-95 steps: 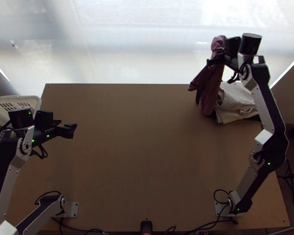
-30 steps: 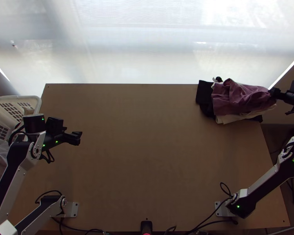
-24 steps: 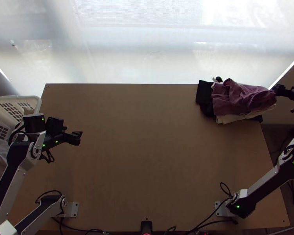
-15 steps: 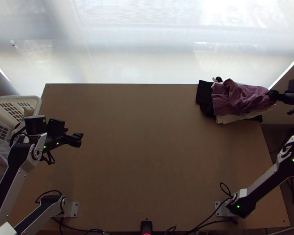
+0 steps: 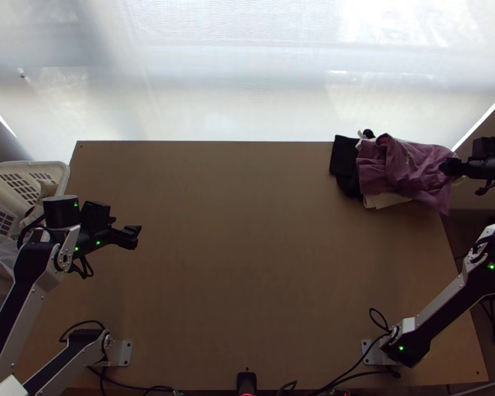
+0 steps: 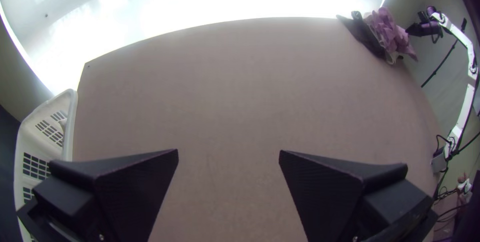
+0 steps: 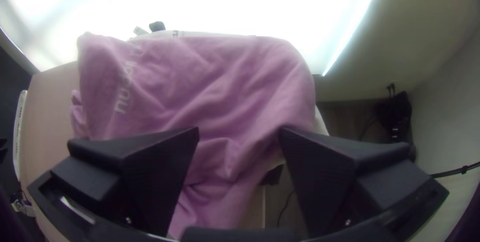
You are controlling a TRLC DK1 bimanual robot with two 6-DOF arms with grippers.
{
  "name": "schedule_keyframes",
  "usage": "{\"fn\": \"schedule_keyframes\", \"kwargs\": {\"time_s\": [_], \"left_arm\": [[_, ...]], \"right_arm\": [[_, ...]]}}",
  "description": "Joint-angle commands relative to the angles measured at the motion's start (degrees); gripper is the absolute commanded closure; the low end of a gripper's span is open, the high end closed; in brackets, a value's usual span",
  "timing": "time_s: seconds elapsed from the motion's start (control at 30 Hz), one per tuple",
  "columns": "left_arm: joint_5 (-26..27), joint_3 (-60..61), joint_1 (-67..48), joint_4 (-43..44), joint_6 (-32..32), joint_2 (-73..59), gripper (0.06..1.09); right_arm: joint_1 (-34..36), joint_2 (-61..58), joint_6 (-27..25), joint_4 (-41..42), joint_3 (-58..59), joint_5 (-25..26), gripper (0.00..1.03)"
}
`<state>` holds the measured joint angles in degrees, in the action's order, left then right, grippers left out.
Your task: Fold the t-shirt
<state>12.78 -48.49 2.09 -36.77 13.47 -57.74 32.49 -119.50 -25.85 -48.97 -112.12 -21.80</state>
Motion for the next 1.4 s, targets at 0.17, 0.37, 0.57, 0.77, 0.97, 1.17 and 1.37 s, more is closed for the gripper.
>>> {"fn": "schedule_keyframes", "kwargs": {"time_s": [0.17,0.37,0.57,0.77,0.97,1.17,1.37], "left_arm": [[-0.03,-0.38,-0.15,-0.32,-0.12,0.52,0.10],[-0.03,-1.43,-1.74,0.56,-2.58,3.07,0.10],[-2.67,2.35,-5.43,6.72,-4.07,15.64,0.10],[-8.73,15.09,-10.70,22.36,0.32,33.39,0.10],[-8.64,27.31,-11.76,33.08,2.26,46.84,0.10],[-8.73,34.08,-12.11,33.70,2.43,55.80,0.10],[-8.64,36.01,-13.34,34.49,3.75,56.24,0.10]], "right_arm": [[1.44,6.12,0.71,-0.69,0.76,3.78,0.04],[-3.49,23.26,2.03,-7.54,11.66,2.11,0.04],[-15.09,51.30,9.06,24.36,42.68,11.96,0.05],[-32.23,70.02,11.26,54.24,68.61,31.03,0.05],[-48.57,75.03,11.61,68.04,82.76,46.50,0.05],[-52.00,73.10,11.70,75.25,90.05,48.61,0.05],[-52.53,72.04,10.90,76.66,90.58,49.31,0.05]]}}
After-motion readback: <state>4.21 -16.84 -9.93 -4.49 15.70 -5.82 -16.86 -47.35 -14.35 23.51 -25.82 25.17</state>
